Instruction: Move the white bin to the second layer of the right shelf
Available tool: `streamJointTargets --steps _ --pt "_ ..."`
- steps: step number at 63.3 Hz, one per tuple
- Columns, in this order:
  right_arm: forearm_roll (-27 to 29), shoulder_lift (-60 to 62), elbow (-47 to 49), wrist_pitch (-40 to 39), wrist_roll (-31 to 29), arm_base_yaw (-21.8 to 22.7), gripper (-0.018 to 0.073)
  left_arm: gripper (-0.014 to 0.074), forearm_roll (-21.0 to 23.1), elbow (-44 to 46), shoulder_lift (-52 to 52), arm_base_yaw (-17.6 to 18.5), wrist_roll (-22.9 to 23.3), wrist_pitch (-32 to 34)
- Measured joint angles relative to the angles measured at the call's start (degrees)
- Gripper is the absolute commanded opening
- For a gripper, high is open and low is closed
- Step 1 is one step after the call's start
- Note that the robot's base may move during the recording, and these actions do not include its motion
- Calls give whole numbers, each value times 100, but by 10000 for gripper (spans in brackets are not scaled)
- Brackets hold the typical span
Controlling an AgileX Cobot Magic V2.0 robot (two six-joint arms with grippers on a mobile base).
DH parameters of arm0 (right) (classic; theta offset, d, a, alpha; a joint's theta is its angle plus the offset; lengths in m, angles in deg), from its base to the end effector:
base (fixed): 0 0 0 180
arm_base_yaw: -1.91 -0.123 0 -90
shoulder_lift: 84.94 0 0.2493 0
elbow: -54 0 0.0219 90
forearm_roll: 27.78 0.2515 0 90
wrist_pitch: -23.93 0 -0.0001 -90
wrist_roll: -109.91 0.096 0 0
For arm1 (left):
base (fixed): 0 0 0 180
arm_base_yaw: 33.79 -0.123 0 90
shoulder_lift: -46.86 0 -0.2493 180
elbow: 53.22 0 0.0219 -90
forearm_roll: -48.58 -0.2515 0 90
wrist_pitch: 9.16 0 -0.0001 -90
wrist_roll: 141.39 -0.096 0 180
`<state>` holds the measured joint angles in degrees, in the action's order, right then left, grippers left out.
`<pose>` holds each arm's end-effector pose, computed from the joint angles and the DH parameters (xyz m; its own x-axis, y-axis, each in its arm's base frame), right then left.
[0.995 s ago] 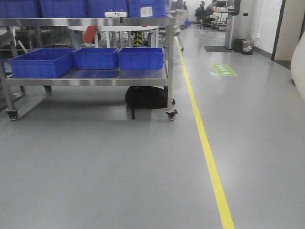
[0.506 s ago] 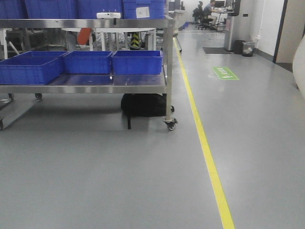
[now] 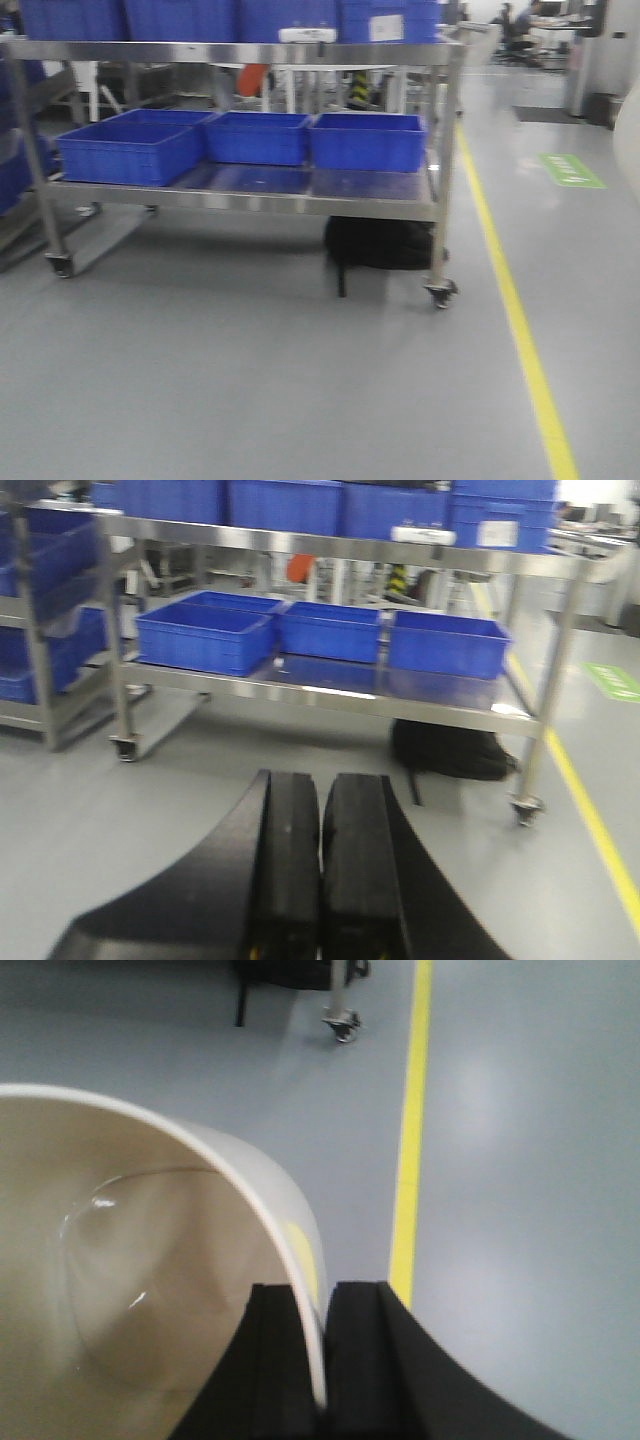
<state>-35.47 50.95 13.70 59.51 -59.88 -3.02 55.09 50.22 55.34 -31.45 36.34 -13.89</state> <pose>0.1523 0.0056 0.2952 -0.4944 0.0262 -0.8688 0.0157 0.9997 0.0212 0.0980 -0.0049 0.2037 0.0008 -0.0736 -0.9973 0.0504 0.9960 -0.0735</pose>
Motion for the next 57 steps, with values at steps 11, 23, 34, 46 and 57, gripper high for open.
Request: streamJointTargets --steps 11,23,34,46,57 --pt "-10 0 0 0 0 0 50 85 0 0 0 0 0 0" --pt "-10 0 0 0 0 0 50 85 0 0 0 0 0 0" --pt "-10 0 0 0 0 0 50 85 0 0 0 0 0 0" --pt "-10 0 0 0 0 0 50 85 0 0 0 0 0 0" --pt "-10 0 0 0 0 0 50 85 0 0 0 0 0 0"
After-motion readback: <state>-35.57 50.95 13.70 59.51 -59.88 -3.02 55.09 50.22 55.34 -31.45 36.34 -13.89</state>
